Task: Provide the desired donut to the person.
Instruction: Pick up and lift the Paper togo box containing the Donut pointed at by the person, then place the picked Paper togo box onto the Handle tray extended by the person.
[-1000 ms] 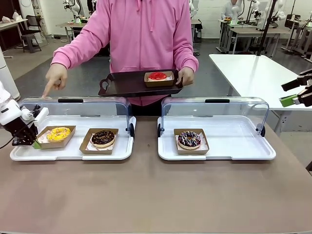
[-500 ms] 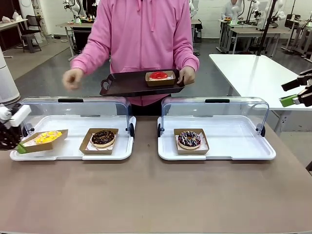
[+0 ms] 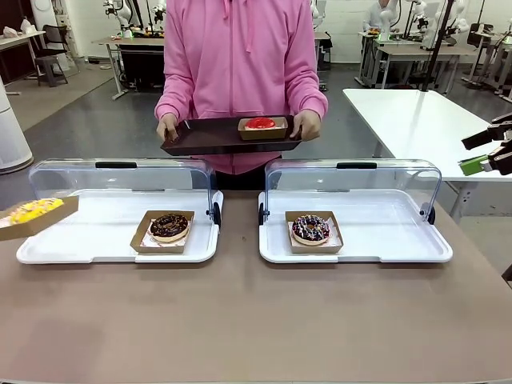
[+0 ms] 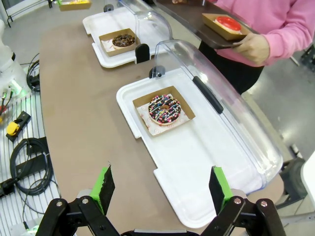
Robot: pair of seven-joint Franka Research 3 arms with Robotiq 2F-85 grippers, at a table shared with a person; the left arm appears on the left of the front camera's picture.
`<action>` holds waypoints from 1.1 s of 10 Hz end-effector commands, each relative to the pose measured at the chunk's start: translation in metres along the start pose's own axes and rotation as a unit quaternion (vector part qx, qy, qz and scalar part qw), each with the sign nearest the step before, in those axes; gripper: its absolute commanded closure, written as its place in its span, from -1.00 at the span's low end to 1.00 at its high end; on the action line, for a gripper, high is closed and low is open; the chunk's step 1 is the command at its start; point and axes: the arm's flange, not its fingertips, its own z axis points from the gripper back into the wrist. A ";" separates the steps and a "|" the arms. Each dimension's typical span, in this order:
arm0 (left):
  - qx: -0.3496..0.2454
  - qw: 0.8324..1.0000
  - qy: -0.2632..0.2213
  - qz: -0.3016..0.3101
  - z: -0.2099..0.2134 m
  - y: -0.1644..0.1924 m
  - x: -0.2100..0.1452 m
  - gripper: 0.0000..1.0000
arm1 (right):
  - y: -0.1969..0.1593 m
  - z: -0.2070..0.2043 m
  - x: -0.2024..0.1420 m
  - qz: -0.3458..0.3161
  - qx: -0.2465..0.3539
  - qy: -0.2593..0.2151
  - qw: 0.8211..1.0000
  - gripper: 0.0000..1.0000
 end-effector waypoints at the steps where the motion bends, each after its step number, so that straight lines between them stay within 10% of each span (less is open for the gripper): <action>1: 0.048 0.998 0.008 -0.032 0.041 -0.025 0.007 1.00 | 0.000 0.000 -0.002 0.003 0.005 -0.003 1.000 -1.00; 11: 0.066 0.997 0.010 -0.029 0.058 -0.027 0.017 1.00 | 0.000 0.000 -0.002 0.003 0.005 -0.003 1.000 -1.00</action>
